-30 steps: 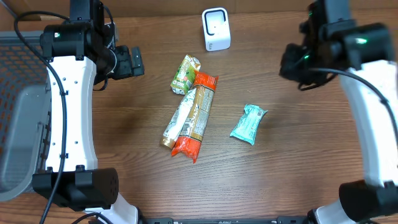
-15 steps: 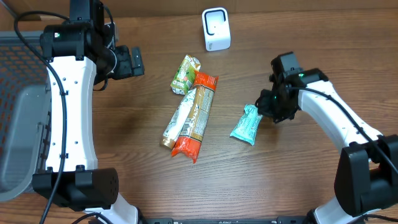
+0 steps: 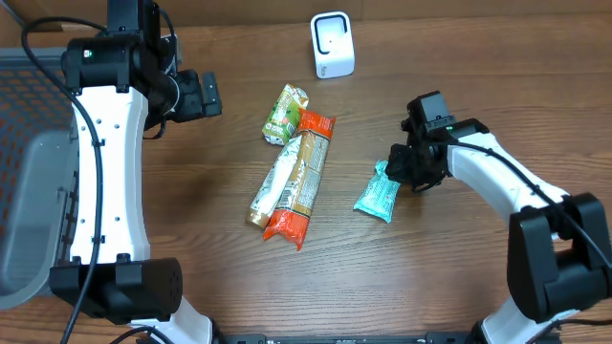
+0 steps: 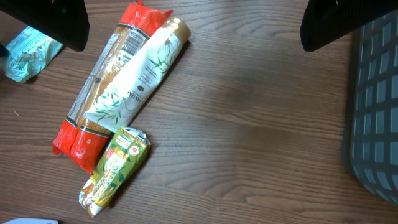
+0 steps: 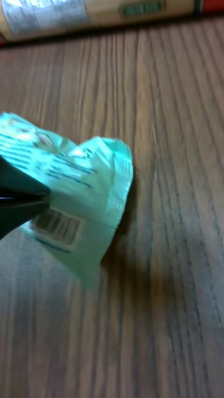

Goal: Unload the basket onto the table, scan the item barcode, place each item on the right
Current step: 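Lower the right gripper onto the teal tissue pack and grasp it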

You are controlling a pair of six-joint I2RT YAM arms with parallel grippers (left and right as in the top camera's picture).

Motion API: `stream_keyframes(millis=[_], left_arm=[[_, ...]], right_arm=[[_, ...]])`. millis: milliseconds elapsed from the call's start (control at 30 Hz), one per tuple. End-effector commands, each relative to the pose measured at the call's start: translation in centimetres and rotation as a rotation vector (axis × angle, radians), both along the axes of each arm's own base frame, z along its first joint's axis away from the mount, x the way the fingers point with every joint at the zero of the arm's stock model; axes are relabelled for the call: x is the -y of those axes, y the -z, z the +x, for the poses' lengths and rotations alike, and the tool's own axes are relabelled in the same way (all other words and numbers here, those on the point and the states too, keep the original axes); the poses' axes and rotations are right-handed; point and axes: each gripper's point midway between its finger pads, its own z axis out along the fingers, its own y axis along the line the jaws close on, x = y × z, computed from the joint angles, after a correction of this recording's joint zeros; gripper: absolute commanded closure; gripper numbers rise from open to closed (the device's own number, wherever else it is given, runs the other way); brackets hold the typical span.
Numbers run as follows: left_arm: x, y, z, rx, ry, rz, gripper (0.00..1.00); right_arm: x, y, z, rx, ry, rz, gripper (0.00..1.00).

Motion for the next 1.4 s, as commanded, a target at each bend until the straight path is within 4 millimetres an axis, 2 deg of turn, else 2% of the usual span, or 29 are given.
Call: stream_keyframes(millis=[0, 133, 233, 267, 367, 400, 533, 667, 733, 800, 900, 933, 1033, 1100, 1133, 1267, 1367], left_arm=[[-0.2, 0.4, 0.1, -0.013, -0.014, -0.003, 0.00], [-0.2, 0.4, 0.1, -0.013, -0.014, -0.003, 0.00], [-0.2, 0.4, 0.1, -0.013, -0.014, -0.003, 0.00], [-0.2, 0.4, 0.1, -0.013, -0.014, -0.004, 0.00], [-0.2, 0.4, 0.1, -0.013, -0.014, -0.004, 0.00], [-0.2, 0.4, 0.1, -0.013, -0.014, -0.003, 0.00], [-0.2, 0.4, 0.1, -0.013, -0.014, -0.003, 0.00], [-0.2, 0.4, 0.1, -0.013, -0.014, -0.003, 0.00], [-0.2, 0.4, 0.1, -0.013, -0.014, -0.003, 0.00], [-0.2, 0.4, 0.1, -0.013, -0.014, -0.003, 0.00], [-0.2, 0.4, 0.1, -0.013, -0.014, -0.003, 0.00], [-0.2, 0.4, 0.1, -0.013, -0.014, -0.003, 0.00], [-0.2, 0.4, 0.1, -0.013, -0.014, -0.004, 0.00], [-0.2, 0.4, 0.1, -0.013, -0.014, -0.003, 0.00], [-0.2, 0.4, 0.1, -0.013, -0.014, -0.003, 0.00], [-0.2, 0.4, 0.1, -0.013, -0.014, -0.003, 0.00], [-0.2, 0.4, 0.1, -0.013, -0.014, -0.003, 0.00]], right_arm=[[0.0, 2.0, -0.5, -0.037, -0.021, -0.013, 0.96], [0.2, 3.2, -0.8, -0.063, -0.020, -0.024, 0.96], [0.4, 3.3, -0.7, -0.061, -0.033, -0.026, 0.96], [0.5, 3.3, -0.7, -0.059, -0.039, -0.028, 0.93], [0.7, 3.3, -0.6, -0.042, -0.082, -0.049, 0.68], [1.1, 3.3, -0.5, -0.037, -0.082, -0.071, 0.63], [1.6, 2.3, 0.3, -0.022, -0.093, -0.107, 0.51], [0.8, -1.2, 1.8, -0.005, -0.095, -0.086, 0.50], [0.2, -3.9, 2.3, 0.010, -0.098, -0.057, 0.49], [-0.6, -6.7, 2.3, 0.006, -0.104, -0.001, 0.41], [-1.7, -8.6, 1.2, -0.051, -0.112, 0.090, 0.28], [-2.0, -8.6, 0.5, -0.080, -0.115, 0.119, 0.25], [-3.0, -7.5, -1.5, -0.158, -0.125, 0.184, 0.24], [-4.1, -6.8, -2.6, -0.193, -0.144, 0.238, 0.27], [-5.4, -6.0, -3.4, -0.203, -0.172, 0.280, 0.29], [-8.4, -4.1, -4.5, -0.174, -0.230, 0.303, 0.30], [-9.2, -2.3, -4.3, -0.152, -0.161, 0.245, 0.30]])
